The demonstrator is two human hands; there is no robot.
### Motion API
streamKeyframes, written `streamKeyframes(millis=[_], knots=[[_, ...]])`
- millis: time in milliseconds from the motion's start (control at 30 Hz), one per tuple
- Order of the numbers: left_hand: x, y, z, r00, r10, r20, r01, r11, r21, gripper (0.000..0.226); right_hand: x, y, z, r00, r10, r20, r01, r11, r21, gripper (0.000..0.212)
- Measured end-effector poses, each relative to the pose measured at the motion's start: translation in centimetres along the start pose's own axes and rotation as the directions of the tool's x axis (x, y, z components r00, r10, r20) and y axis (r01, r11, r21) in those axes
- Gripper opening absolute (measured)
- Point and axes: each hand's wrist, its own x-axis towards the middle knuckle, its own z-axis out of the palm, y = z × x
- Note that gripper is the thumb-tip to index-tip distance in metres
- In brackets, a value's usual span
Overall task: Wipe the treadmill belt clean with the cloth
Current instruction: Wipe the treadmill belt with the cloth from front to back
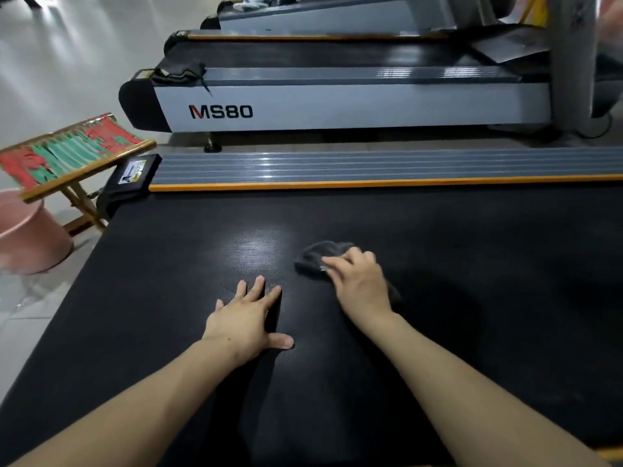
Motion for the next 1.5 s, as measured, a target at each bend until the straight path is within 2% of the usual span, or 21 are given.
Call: streamKeyframes(millis=[133, 200, 267, 333, 433, 500, 567, 600, 667, 733, 800, 833, 867, 933, 967, 1033, 1100, 1200, 1333, 1400, 1500], knots=[[0.1, 0.2, 0.5, 1.0, 0.014, -0.013, -0.013, 0.998, 0.063, 0.11, -1.0, 9.4, -4.5, 0.927, 0.348, -0.139, -0.367, 0.918, -0.149, 0.024], [0.1, 0.4, 0.5, 1.0, 0.012, -0.006, -0.012, 0.998, 0.068, 0.108, -1.4, 10.3, -4.9, 0.877, 0.448, -0.172, -0.474, 0.866, -0.16, 0.026], [0.1, 0.5, 0.4, 1.0, 0.003, -0.002, -0.003, 0.998, 0.064, 0.109, -0.9, 7.6, -3.4, 0.837, 0.509, -0.202, -0.54, 0.827, -0.155, 0.024], [0.1, 0.5, 0.4, 1.0, -0.001, 0.002, 0.001, 0.998, 0.055, 0.11, -0.8, 2.1, -1.0, 0.877, 0.449, -0.172, -0.469, 0.876, -0.108, 0.022], [-0.2, 0.3, 0.4, 1.0, -0.005, -0.016, 0.005, 1.0, 0.013, 0.109, -1.7, -5.8, 1.8, 0.983, 0.177, -0.046, -0.175, 0.984, 0.038, 0.019], [-0.6, 0.1, 0.4, 0.999, -0.01, -0.039, 0.009, 1.0, -0.018, 0.107, -2.0, -6.3, 1.5, 1.0, 0.009, 0.012, -0.01, 0.993, 0.115, 0.021], [-1.2, -0.2, 0.4, 0.997, -0.024, -0.069, 0.021, 0.999, -0.039, 0.103, -2.0, -2.9, 0.2, 0.998, -0.069, 0.01, 0.068, 0.996, 0.062, 0.024], [-1.5, -0.4, 0.2, 0.996, -0.029, -0.08, 0.026, 0.999, -0.038, 0.101, -2.1, -0.5, -0.5, 0.999, -0.039, -0.012, 0.039, 0.999, 0.005, 0.023], [-2.3, -0.7, -0.2, 0.995, -0.039, -0.089, 0.036, 0.999, -0.031, 0.099, -2.5, 4.4, -2.5, 0.985, 0.134, -0.112, -0.142, 0.987, -0.072, 0.022], [-3.2, -0.8, -0.8, 0.995, -0.026, -0.096, 0.029, 0.999, 0.035, 0.092, -2.9, 7.0, -4.1, 0.926, 0.342, -0.162, -0.355, 0.933, -0.06, 0.023], [-4.1, -0.7, -1.1, 0.993, 0.029, -0.115, -0.011, 0.988, 0.155, 0.077, -2.9, 6.2, -4.1, 0.859, 0.48, -0.177, -0.495, 0.867, -0.049, 0.024], [-4.4, -0.5, -1.1, 0.993, 0.038, -0.11, -0.019, 0.985, 0.172, 0.073, -3.0, 4.8, -3.7, 0.86, 0.48, -0.172, -0.494, 0.868, -0.047, 0.024], [-4.6, -0.4, -1.1, 0.995, 0.031, -0.094, -0.016, 0.987, 0.159, 0.074, -3.4, 3.0, -3.1, 0.895, 0.42, -0.15, -0.431, 0.901, -0.047, 0.024], [-4.7, -0.4, -1.0, 0.999, -0.01, -0.038, 0.014, 0.995, 0.099, 0.088, -5.0, -0.9, -2.0, 0.987, 0.151, -0.049, -0.151, 0.988, 0.001, 0.023], [-4.5, -0.4, -1.0, 0.999, -0.031, -0.014, 0.032, 0.996, 0.084, 0.098, -6.1, -2.2, -1.7, 1.0, -0.001, 0.006, 0.0, 0.999, 0.038, 0.024], [-3.7, -0.6, -1.0, 0.999, -0.054, 0.007, 0.053, 0.994, 0.091, 0.113, -7.5, -3.1, -1.6, 0.98, -0.188, 0.063, 0.18, 0.977, 0.116, 0.027], [-2.7, -0.9, -1.1, 0.998, -0.056, 0.015, 0.055, 0.996, 0.073, 0.119, -7.1, -2.2, -1.8, 0.966, -0.252, 0.067, 0.236, 0.955, 0.18, 0.027], [-1.3, -1.3, -1.4, 0.998, -0.066, 0.008, 0.066, 0.998, 0.02, 0.119, -3.9, -0.6, -0.3, 0.958, -0.284, 0.046, 0.275, 0.949, 0.153, 0.025], [0.1, -2.0, -1.1, 0.998, -0.055, 0.02, 0.054, 0.998, 0.031, 0.116, 4.3, 0.7, 3.6, 0.998, -0.061, -0.009, 0.061, 0.994, 0.089, 0.021], [0.3, -2.2, -0.6, 0.999, -0.039, 0.018, 0.038, 0.998, 0.045, 0.115, 8.1, 0.9, 5.0, 0.999, -0.011, 0.052, 0.008, 0.998, 0.058, 0.023], [0.5, -2.5, -1.0, 0.999, -0.03, 0.014, 0.029, 0.998, 0.047, 0.113, 10.3, 0.4, 5.5, 0.988, -0.037, 0.148, 0.027, 0.997, 0.07, 0.03]])
